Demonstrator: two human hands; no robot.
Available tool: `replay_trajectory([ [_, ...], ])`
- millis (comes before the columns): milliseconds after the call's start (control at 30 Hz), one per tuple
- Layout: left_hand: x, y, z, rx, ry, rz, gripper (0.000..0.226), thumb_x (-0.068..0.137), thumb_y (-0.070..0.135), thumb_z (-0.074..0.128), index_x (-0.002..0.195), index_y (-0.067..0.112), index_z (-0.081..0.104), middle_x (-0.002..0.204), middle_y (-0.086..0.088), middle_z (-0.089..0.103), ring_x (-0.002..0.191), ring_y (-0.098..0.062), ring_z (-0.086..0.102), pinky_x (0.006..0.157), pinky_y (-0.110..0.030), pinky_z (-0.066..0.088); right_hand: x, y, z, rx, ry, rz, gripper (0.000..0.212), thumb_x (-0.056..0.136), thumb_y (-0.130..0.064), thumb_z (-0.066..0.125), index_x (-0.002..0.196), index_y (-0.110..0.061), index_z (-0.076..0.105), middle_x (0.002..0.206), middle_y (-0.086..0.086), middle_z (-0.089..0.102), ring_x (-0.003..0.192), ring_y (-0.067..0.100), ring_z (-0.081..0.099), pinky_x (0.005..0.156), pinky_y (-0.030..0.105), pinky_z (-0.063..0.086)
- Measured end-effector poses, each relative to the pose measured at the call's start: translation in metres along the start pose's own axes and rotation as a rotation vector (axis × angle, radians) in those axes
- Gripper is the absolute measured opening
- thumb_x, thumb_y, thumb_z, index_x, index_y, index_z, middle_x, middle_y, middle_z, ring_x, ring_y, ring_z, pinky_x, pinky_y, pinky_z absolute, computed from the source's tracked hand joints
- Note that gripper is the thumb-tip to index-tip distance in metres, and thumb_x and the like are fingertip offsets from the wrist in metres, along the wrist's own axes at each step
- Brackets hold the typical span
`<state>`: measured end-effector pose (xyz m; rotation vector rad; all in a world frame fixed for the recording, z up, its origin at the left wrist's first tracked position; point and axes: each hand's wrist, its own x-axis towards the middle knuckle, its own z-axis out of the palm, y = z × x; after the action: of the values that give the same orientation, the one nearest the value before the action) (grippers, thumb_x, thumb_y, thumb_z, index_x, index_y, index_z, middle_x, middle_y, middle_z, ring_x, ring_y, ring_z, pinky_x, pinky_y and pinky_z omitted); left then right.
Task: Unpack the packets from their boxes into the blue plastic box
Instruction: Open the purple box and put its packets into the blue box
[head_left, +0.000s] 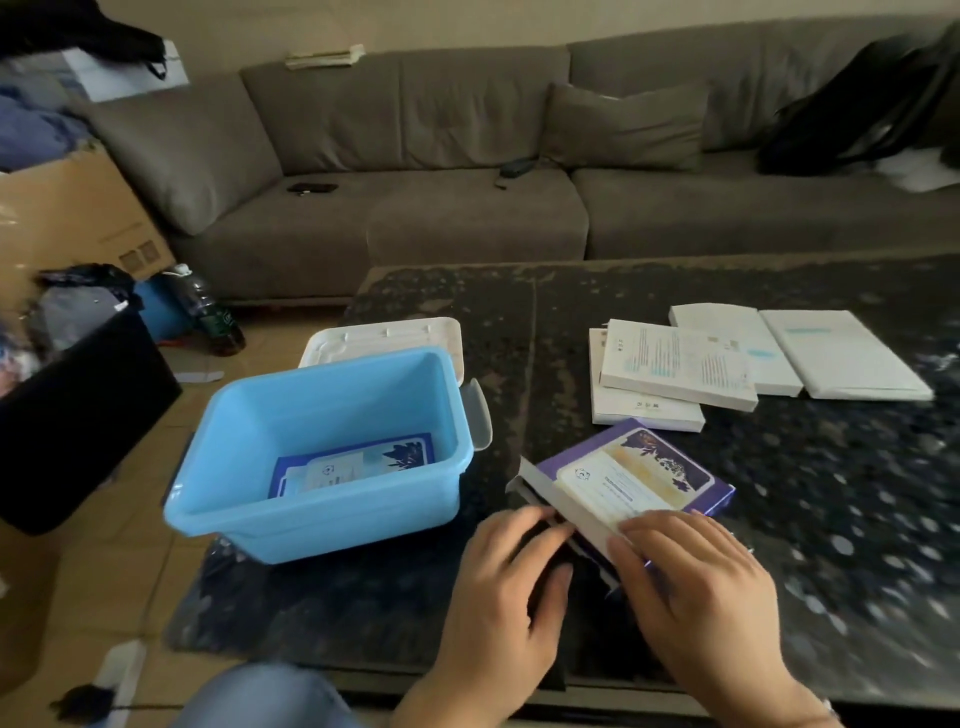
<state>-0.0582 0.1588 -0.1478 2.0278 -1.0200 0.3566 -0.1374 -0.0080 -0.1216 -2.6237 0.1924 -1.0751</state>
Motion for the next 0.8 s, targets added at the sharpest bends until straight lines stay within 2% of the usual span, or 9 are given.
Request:
replay_trajectory([
  [167, 0.019, 0.009, 0.003, 0.075, -0.004, 0.102, 0.028, 0.095, 0.029, 0.058, 0.120, 0.019, 0.067, 0.126, 0.008, 0.058, 0.115, -0.010, 0.053, 0.094, -0.031, 0.048, 0.013, 0.001, -0.009, 0.175, 0.014, 0.207, 0.035, 0.093, -0.043, 0.045, 0.072, -0.023, 0.064, 0.074, -0.017, 0.060, 0.074, 0.010, 0.059, 0.060, 0.028, 0.045],
  [300, 0.028, 0.012, 0.001, 0.129, -0.100, 0.232, 0.027, 0.097, 0.031, 0.056, 0.119, 0.020, 0.066, 0.132, 0.005, 0.058, 0.109, -0.010, 0.059, 0.088, -0.027, 0.050, 0.016, 0.004, -0.013, 0.180, 0.028, 0.199, 0.033, 0.094, -0.044, 0.043, 0.068, -0.028, 0.055, 0.068, -0.016, 0.056, 0.069, 0.008, 0.055, 0.054, 0.027, 0.045],
  [467, 0.036, 0.009, -0.001, 0.174, -0.153, 0.308, 0.028, 0.099, 0.028, 0.053, 0.125, 0.022, 0.062, 0.131, 0.008, 0.062, 0.087, -0.012, 0.068, 0.065, -0.029, 0.057, 0.016, 0.005, -0.014, 0.166, 0.018, 0.192, 0.027, 0.093, -0.045, 0.043, 0.068, -0.035, 0.047, 0.067, -0.018, 0.053, 0.068, 0.006, 0.054, 0.052, 0.023, 0.043],
  [567, 0.038, 0.005, 0.002, 0.214, -0.162, 0.330, 0.023, 0.099, 0.026, 0.055, 0.120, 0.024, 0.064, 0.120, 0.010, 0.066, 0.080, -0.012, 0.067, 0.058, -0.030, 0.056, 0.013, 0.005, -0.012, 0.156, 0.012, 0.177, 0.034, 0.093, -0.046, 0.044, 0.067, -0.029, 0.055, 0.068, -0.019, 0.055, 0.070, 0.007, 0.055, 0.054, 0.022, 0.043],
  [700, 0.037, 0.000, 0.001, 0.227, -0.122, 0.371, 0.014, 0.096, 0.021, 0.061, 0.102, 0.024, 0.073, 0.099, 0.011, 0.073, 0.079, -0.009, 0.065, 0.059, -0.025, 0.054, 0.005, 0.007, -0.009, 0.129, 0.007, 0.146, 0.042, 0.094, -0.046, 0.045, 0.071, -0.019, 0.067, 0.074, -0.015, 0.061, 0.070, 0.010, 0.057, 0.052, 0.034, 0.050],
  [800, 0.033, -0.004, -0.002, 0.216, -0.078, 0.380, 0.011, 0.092, 0.019, 0.067, 0.096, 0.023, 0.076, 0.097, 0.012, 0.074, 0.077, -0.009, 0.066, 0.058, -0.025, 0.053, 0.002, 0.006, -0.008, 0.129, 0.018, 0.123, 0.046, 0.096, -0.048, 0.042, 0.074, -0.018, 0.068, 0.076, -0.015, 0.063, 0.071, 0.011, 0.058, 0.053, 0.033, 0.051],
])
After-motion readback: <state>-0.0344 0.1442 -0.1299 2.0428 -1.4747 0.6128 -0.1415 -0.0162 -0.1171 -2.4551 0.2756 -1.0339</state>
